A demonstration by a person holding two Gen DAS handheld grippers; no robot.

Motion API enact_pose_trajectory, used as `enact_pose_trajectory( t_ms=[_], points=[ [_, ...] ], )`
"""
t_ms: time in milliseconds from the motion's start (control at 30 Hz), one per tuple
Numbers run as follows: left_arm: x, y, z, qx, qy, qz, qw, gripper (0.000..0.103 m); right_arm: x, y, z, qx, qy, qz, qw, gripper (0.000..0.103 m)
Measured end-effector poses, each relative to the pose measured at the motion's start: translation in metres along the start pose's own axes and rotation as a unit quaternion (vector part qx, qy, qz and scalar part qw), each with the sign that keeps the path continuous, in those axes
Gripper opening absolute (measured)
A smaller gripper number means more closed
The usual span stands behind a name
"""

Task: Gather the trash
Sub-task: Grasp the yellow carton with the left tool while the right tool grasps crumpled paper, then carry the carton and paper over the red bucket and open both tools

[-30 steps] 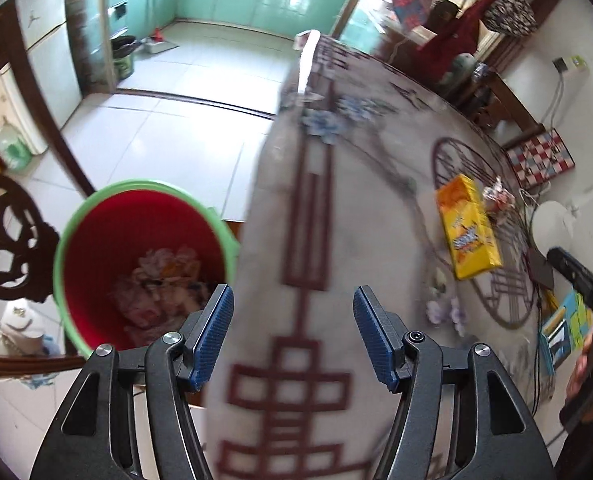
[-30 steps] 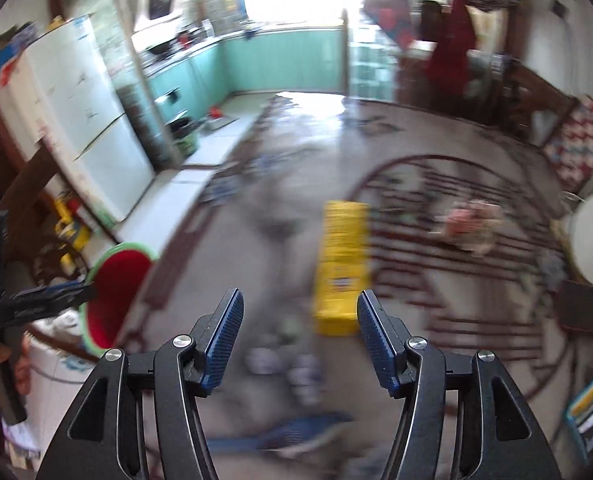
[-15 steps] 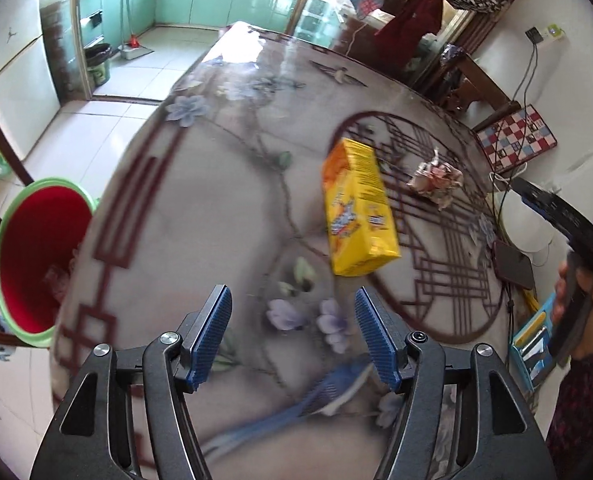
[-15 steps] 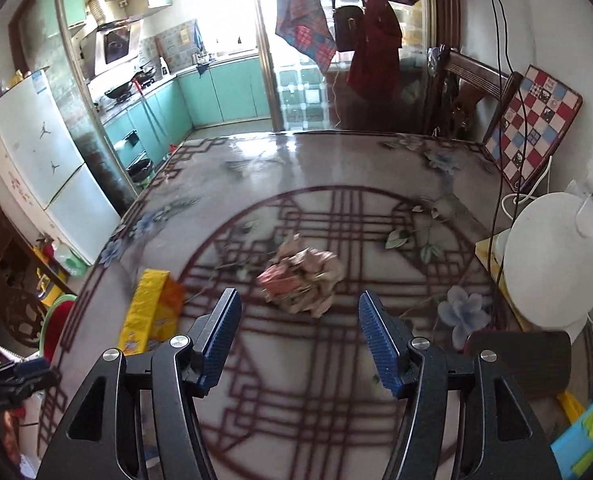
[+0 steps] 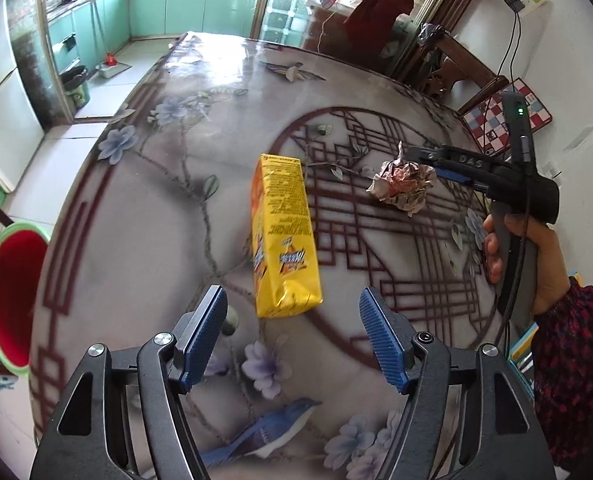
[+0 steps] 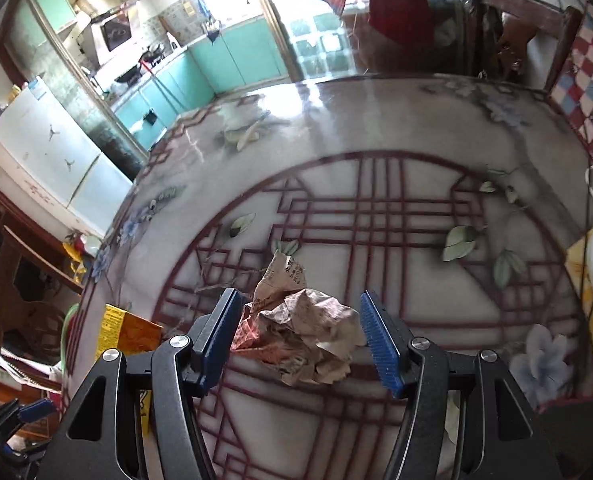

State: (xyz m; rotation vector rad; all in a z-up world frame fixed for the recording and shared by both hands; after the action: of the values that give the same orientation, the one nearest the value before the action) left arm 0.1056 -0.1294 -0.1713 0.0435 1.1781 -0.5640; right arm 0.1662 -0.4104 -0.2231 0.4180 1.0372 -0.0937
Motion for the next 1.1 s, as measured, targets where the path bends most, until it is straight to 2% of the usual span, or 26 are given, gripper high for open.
enact_pose_trajectory(
  t_ms=[100, 233, 333, 533, 567, 633, 667, 833, 1100],
  points=[
    [0.008, -0.006, 0.008, 0.000, 0.001, -0.001, 1.0000, 0.069, 0.013, 0.001, -0.005, 0.014, 0.004, 0.019, 1.000, 0.060],
    [0.026, -0.009, 0.014, 0.009, 0.013, 0.010, 0.9998, 0.069, 0.010, 0.001, -0.009, 0.021, -0.011, 0.034, 0.999, 0.041],
    [0.041, -0.012, 0.018, 0.010, 0.028, 0.009, 0.9995, 0.069, -0.004, 0.002, -0.011, 0.015, -0.027, 0.032, 0.999, 0.036],
    [0.070, -0.021, 0.032, 0.019, 0.043, 0.018, 0.9988, 0.069, -0.036, 0.000, -0.019, 0.036, -0.049, 0.030, 0.998, 0.036],
    [0.072, -0.022, 0.032, 0.017, 0.043, 0.020, 0.9988, 0.066, -0.041, -0.001, -0.022, 0.043, -0.051, 0.032, 0.997, 0.036],
    [0.073, -0.023, 0.032, 0.020, 0.036, 0.022, 0.9989, 0.049, -0.051, 0.001, -0.029, 0.051, -0.058, 0.038, 0.996, 0.036],
    [0.074, -0.023, 0.031, 0.024, 0.035, 0.021, 0.9989, 0.046, -0.055, 0.003, -0.034, 0.050, -0.060, 0.038, 0.996, 0.036],
    [0.068, -0.025, 0.028, 0.039, 0.026, 0.021, 0.9987, 0.041, -0.069, 0.015, -0.056, 0.036, -0.058, 0.029, 0.997, 0.036],
    [0.031, -0.022, 0.018, 0.053, -0.014, 0.027, 0.9981, 0.039, -0.078, 0.028, -0.074, 0.045, -0.057, 0.038, 0.997, 0.036]
  ],
)
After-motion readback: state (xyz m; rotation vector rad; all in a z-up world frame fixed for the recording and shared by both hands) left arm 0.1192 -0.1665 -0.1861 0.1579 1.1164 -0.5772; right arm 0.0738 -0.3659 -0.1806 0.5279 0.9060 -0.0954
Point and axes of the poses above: each gripper's, at about its wrist camera, not at the fingertips, and x roughly the way its jaws point, y to its left, z to its top, the point moved 5 cm from there along x, roughly the way its jaws point, and after that the axes turned 3 degrees about y, right-handed, at the moved point
